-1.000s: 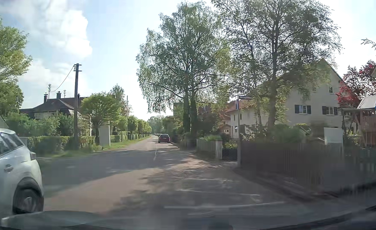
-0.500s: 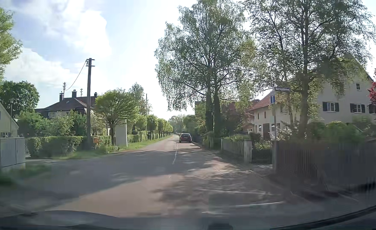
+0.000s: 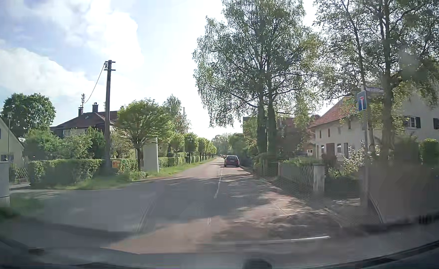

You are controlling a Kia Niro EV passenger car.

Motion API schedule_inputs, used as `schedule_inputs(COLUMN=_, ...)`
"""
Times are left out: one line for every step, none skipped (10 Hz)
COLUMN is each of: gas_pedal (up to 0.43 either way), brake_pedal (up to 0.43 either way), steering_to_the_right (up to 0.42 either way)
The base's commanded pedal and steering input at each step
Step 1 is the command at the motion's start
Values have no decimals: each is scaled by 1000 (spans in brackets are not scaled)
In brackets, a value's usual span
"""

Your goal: Follow the waypoints while adhering to traffic rules and regulations

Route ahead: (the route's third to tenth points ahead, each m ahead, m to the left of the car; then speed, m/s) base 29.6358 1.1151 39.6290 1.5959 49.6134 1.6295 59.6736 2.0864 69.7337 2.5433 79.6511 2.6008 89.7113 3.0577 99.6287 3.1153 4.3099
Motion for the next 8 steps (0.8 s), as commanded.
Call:
schedule_inputs(gas_pedal=130, brake_pedal=0, steering_to_the_right=-43)
schedule_inputs(gas_pedal=130, brake_pedal=0, steering_to_the_right=-35)
schedule_inputs(gas_pedal=130, brake_pedal=0, steering_to_the_right=-33)
schedule_inputs(gas_pedal=130, brake_pedal=0, steering_to_the_right=-33)
schedule_inputs(gas_pedal=118, brake_pedal=0, steering_to_the_right=-33)
schedule_inputs(gas_pedal=118, brake_pedal=0, steering_to_the_right=-32)
schedule_inputs(gas_pedal=118, brake_pedal=0, steering_to_the_right=-30)
schedule_inputs(gas_pedal=118, brake_pedal=0, steering_to_the_right=-29)
